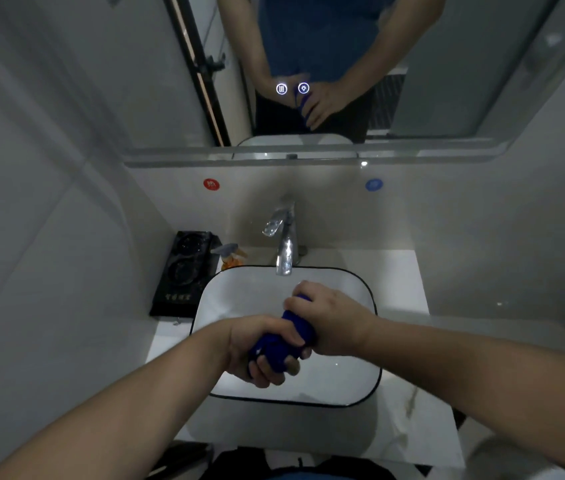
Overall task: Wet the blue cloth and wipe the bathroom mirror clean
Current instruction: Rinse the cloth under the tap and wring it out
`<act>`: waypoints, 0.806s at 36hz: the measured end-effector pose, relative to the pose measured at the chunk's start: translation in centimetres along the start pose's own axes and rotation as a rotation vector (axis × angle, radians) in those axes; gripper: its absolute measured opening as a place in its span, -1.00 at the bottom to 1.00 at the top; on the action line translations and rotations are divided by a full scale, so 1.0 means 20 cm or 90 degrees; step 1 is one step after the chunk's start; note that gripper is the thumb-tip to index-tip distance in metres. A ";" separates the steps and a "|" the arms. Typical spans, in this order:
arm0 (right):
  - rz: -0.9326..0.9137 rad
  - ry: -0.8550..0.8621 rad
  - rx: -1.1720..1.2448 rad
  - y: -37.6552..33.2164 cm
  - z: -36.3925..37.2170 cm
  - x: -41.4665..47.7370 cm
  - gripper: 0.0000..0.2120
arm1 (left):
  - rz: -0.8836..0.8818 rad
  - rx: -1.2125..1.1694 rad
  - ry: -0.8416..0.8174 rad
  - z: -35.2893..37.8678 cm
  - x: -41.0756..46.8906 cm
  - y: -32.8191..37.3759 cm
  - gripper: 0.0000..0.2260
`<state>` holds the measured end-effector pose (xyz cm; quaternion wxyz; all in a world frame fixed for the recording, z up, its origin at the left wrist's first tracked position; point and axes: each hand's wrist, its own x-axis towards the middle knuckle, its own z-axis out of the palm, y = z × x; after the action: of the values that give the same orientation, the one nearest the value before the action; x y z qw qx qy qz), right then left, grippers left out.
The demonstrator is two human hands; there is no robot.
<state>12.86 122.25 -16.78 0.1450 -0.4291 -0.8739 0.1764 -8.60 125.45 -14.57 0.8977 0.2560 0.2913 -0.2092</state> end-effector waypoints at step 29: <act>0.344 0.128 0.276 -0.03 -0.05 -0.08 -0.15 | 0.272 -0.285 0.122 -0.05 0.07 -0.15 -0.59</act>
<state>13.84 120.90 -15.73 0.2661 -0.6189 -0.6528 0.3465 -9.59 123.35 -17.19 0.9238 0.1260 0.3528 0.0785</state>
